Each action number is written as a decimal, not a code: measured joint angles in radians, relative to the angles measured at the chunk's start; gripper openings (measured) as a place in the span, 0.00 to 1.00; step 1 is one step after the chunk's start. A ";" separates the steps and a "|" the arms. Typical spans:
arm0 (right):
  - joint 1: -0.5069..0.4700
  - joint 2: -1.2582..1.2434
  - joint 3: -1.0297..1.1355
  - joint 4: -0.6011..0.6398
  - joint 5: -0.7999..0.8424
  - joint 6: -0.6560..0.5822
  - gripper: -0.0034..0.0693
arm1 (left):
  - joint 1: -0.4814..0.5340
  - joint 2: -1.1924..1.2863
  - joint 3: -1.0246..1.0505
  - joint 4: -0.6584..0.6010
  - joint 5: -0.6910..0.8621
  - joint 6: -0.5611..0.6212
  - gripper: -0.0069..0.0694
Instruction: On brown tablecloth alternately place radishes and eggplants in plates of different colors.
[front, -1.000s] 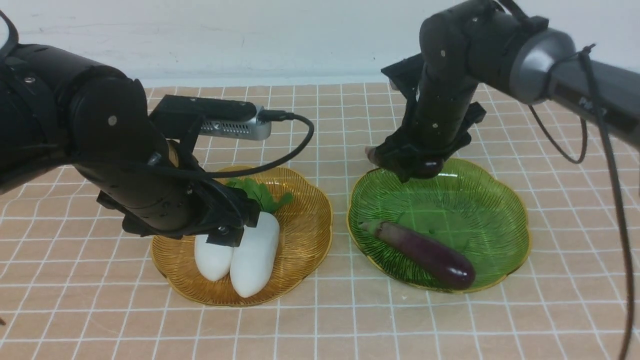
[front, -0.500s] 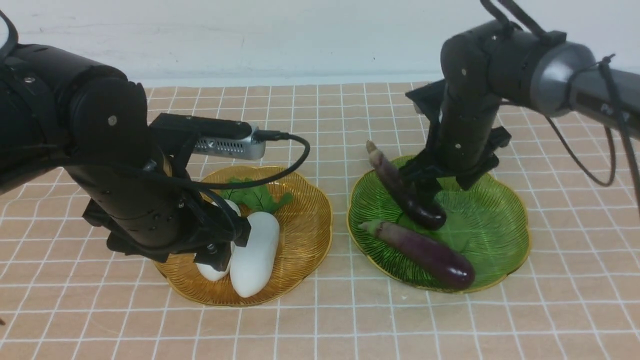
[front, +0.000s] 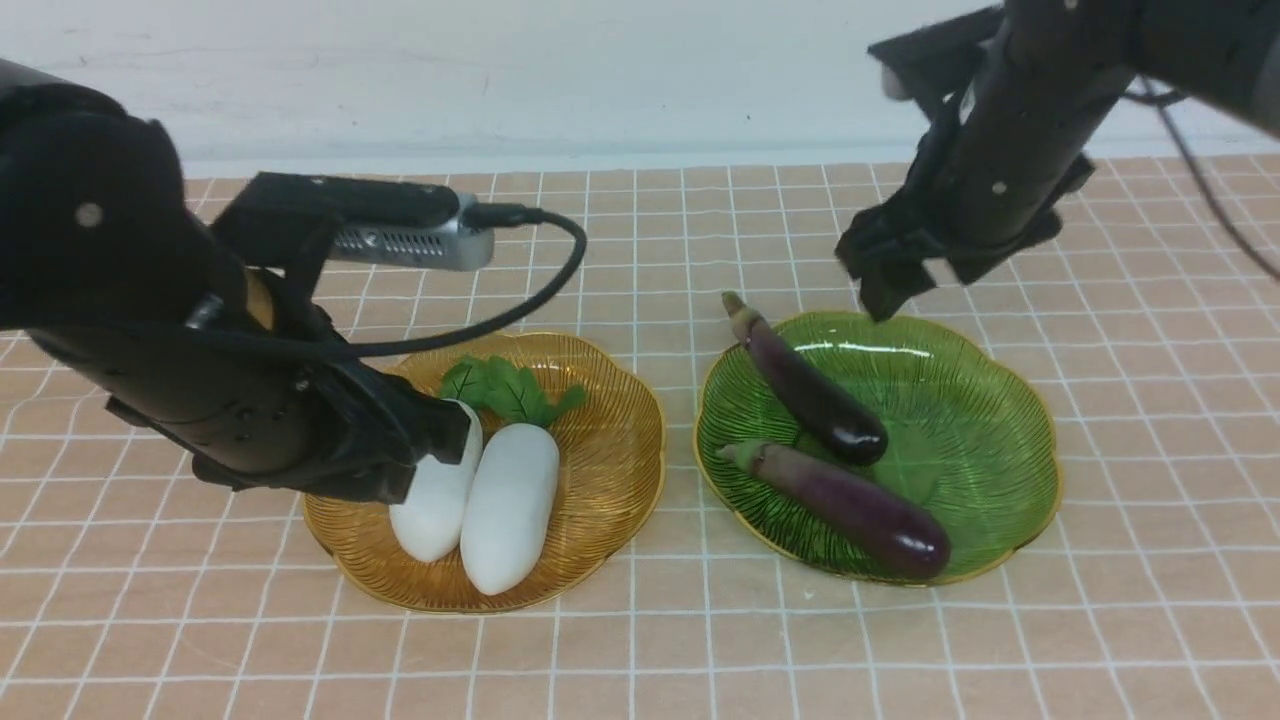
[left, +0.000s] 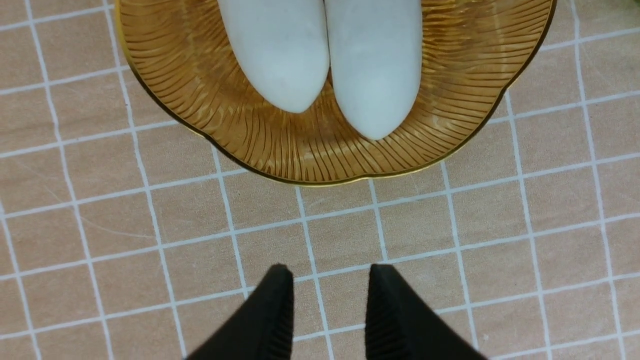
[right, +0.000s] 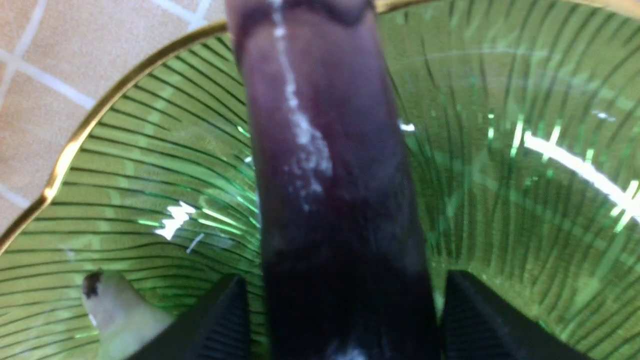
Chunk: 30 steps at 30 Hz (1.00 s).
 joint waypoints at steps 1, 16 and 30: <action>0.000 0.005 -0.001 0.004 0.000 0.000 0.67 | 0.000 0.000 0.000 0.000 0.002 0.000 0.35; -0.039 -0.057 -0.088 -0.138 0.189 0.115 0.57 | 0.000 0.000 0.000 0.001 0.025 -0.001 0.35; -0.092 -0.069 0.028 -0.092 0.205 0.131 0.59 | 0.000 0.000 0.000 0.001 0.027 -0.001 0.35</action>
